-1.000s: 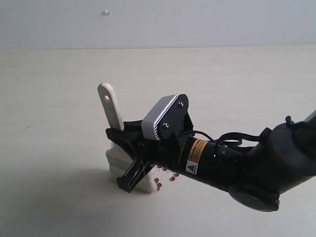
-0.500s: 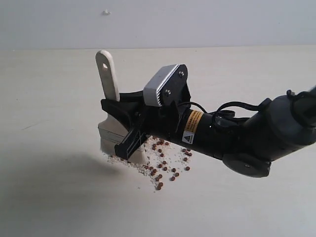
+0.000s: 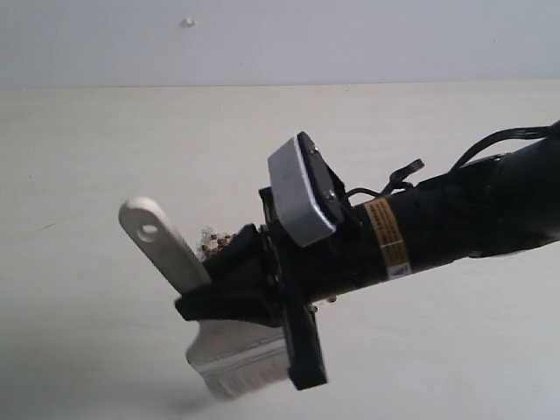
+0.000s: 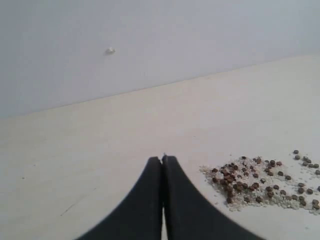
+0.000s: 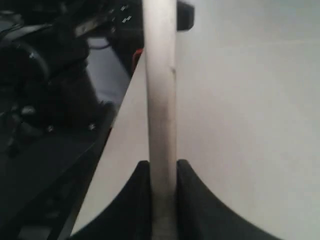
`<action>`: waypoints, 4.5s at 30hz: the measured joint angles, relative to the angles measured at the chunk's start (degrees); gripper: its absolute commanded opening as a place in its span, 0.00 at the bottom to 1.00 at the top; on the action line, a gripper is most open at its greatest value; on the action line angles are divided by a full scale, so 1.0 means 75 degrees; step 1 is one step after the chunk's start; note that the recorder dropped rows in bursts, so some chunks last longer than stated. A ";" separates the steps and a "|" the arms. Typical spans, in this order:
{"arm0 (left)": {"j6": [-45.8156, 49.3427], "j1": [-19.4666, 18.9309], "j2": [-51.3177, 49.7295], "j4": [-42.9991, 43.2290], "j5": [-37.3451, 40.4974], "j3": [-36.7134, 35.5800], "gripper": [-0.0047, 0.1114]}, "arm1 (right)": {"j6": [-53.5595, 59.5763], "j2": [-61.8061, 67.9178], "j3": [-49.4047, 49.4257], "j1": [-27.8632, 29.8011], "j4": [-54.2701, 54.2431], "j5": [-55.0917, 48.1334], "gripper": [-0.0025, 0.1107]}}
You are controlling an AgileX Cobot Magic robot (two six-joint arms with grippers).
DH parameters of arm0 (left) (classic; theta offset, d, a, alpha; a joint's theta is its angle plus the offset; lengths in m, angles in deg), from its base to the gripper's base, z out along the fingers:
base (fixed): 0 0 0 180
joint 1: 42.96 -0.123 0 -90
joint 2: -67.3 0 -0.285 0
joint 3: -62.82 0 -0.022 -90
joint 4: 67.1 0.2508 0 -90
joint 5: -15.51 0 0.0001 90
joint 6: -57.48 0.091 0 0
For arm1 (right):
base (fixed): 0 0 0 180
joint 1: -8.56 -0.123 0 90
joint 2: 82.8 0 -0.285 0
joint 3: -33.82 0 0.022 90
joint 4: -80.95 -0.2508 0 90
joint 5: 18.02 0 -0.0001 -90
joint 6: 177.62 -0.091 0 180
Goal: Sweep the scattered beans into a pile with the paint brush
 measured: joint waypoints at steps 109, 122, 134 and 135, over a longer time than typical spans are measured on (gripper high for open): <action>0.0000 0.0000 0.0000 0.0000 0.0000 0.0000 0.04 | -1.0667 0.2231 -0.3145 -0.4134 0.2875 -1.6933 0.02; 0.0000 0.0000 0.0000 0.0000 0.0000 0.0000 0.04 | -1.0105 0.2152 -0.2151 -0.4408 0.2324 -1.7542 0.02; 0.0000 0.0000 0.0000 0.0000 0.0000 0.0000 0.04 | -1.0705 0.2490 -0.2352 -0.4736 0.2017 -1.7110 0.02; 0.0000 0.0000 0.0000 0.0000 0.0000 0.0000 0.04 | -1.0705 0.2490 -0.2415 -0.4736 0.2017 -1.7050 0.02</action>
